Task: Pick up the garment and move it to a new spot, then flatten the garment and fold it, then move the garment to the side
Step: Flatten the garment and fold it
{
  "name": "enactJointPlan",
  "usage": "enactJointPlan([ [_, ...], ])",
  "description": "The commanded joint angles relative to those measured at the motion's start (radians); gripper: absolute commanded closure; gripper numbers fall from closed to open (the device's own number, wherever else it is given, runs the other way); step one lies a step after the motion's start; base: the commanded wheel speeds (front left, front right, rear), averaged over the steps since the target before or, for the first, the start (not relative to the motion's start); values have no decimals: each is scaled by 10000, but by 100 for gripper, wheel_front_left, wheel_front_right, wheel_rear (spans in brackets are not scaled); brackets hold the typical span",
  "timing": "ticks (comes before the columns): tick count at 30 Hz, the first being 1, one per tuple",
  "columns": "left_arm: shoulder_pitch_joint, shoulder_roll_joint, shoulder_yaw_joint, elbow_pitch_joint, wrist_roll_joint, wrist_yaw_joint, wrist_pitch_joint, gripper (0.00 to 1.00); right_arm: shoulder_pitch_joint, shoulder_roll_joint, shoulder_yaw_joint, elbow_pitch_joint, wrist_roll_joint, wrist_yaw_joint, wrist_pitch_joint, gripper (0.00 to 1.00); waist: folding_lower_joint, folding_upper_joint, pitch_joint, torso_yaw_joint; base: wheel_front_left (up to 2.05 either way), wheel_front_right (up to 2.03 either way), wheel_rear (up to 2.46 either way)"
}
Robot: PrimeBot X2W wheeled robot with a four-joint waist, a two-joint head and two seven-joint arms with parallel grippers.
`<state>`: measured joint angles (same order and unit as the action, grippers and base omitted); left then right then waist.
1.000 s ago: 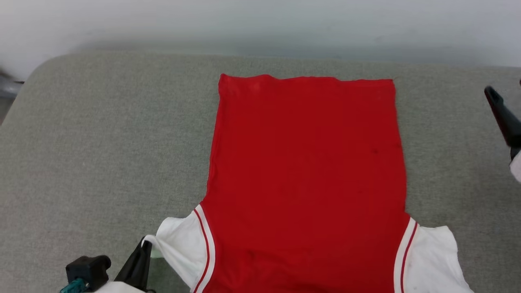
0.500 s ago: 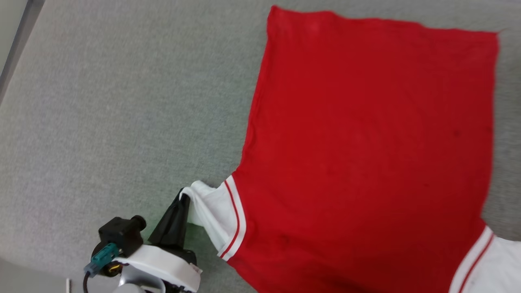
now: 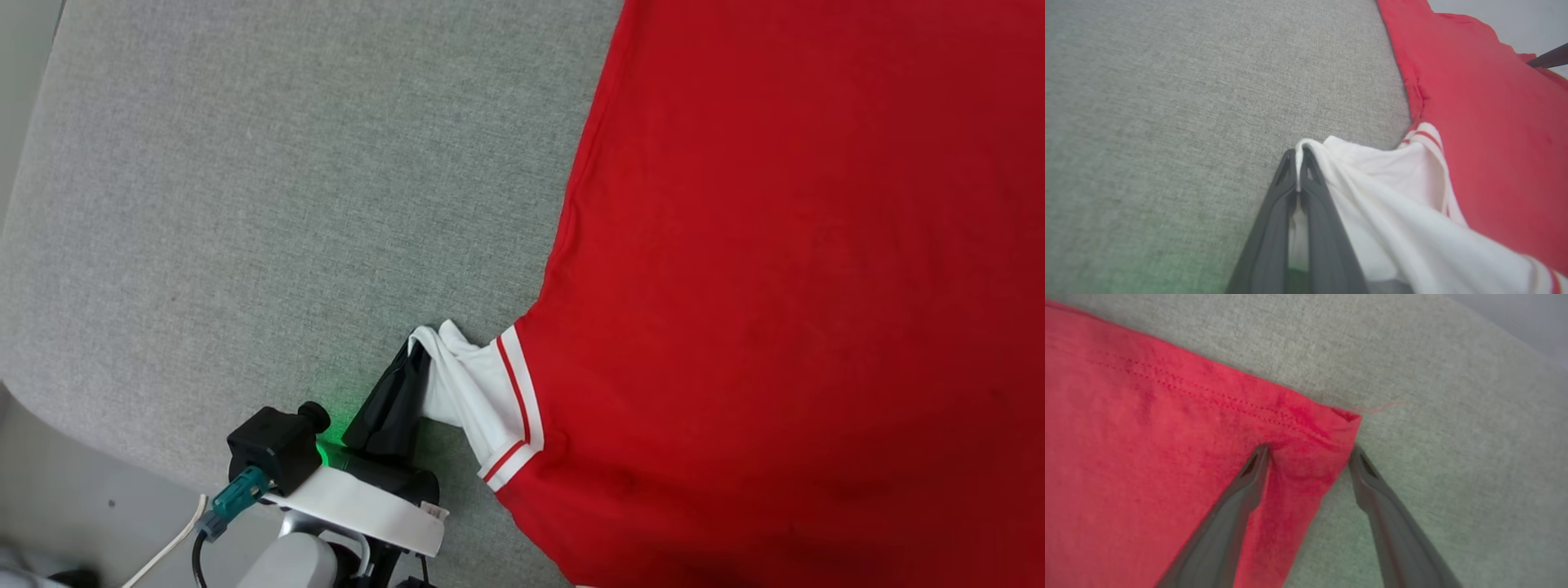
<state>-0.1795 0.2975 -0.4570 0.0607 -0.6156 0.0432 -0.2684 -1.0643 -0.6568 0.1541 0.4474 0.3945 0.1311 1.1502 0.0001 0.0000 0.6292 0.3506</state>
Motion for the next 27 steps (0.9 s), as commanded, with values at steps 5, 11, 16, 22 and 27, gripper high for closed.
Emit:
enactJointPlan([
  [5, -11, -291, 246, 268, 280, -183, 97, 100, 1203, -60, 84, 562, 143, -9, 544, 0, -1, 0, 364, 212, 0, 0, 0],
  [11, 87, -411, 531, 336, 496, -345, 100, 100, 1311, -269, 87, 221, 187, -12, 171, 100, -1, 0, 294, 136, 0, 0, 0],
  [16, 285, -472, 824, 373, 575, -412, 68, 100, 715, 188, -207, -20, 574, -8, -914, 100, -1, 0, -194, -83, 0, 0, 0],
  [22, 676, -438, 1228, 371, 645, -370, 53, 100, 842, 78, 376, -252, 1008, -8, -2184, 100, -1, 0, -1188, -480, 0, 0, 0],
  [27, 1161, -324, 1453, 386, 579, -266, 53, 100, 1656, -230, 958, -657, 1831, -8, -2979, 100, -1, 0, -2157, -836, 0, 0, 0],
])
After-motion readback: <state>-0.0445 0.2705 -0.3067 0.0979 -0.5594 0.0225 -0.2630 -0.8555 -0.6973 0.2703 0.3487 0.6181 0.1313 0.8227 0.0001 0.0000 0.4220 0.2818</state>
